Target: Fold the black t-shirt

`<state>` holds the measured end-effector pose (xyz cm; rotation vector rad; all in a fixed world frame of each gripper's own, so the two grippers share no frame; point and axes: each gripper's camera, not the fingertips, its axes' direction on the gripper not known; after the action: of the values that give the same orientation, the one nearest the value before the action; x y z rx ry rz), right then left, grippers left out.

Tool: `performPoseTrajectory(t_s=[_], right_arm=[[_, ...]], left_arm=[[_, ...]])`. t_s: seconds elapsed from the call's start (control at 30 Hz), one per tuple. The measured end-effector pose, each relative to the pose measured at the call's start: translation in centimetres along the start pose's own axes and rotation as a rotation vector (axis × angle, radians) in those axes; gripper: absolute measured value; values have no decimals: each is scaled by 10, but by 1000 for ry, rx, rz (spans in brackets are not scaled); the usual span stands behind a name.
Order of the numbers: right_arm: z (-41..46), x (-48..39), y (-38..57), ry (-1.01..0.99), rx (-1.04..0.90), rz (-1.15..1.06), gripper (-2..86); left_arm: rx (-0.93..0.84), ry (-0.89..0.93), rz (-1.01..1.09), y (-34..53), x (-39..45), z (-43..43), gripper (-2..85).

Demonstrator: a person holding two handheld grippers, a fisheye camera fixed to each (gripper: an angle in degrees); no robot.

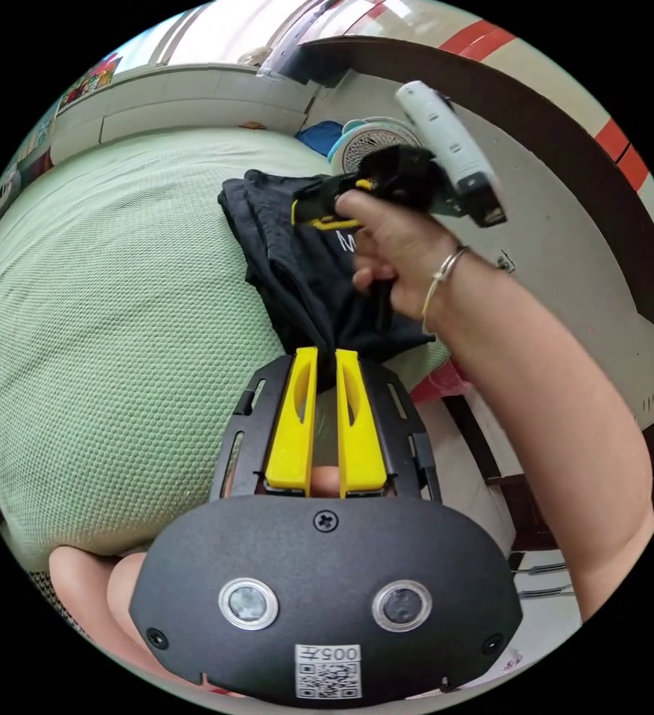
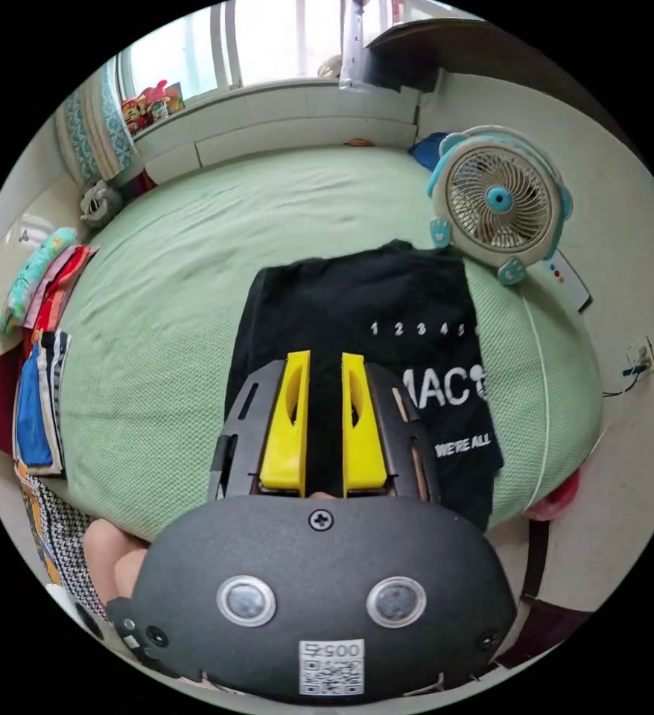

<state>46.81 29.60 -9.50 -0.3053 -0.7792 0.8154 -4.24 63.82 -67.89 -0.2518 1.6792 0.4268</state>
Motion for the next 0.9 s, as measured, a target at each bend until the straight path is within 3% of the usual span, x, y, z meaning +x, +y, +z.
performPoseTrajectory(t_s=[0.13, 0.2, 0.33, 0.53, 0.9], right_arm=[[19, -30, 26, 129, -4, -93, 52], [12, -36, 29, 104, -61, -61, 48], [-21, -55, 69, 5, 10, -115, 46], [-4, -69, 131, 105, -10, -33, 38], [-17, -135, 168, 49, 9, -34, 57]], left_arm=[[-13, -30, 28, 17, -3, -19, 53], [11, -67, 41, 30, -11, -41, 53], [47, -101, 21, 48, -31, -80, 50], [121, -177, -41, 81, -68, -145, 43], [195, -357, -244, 175, -177, -267, 44]])
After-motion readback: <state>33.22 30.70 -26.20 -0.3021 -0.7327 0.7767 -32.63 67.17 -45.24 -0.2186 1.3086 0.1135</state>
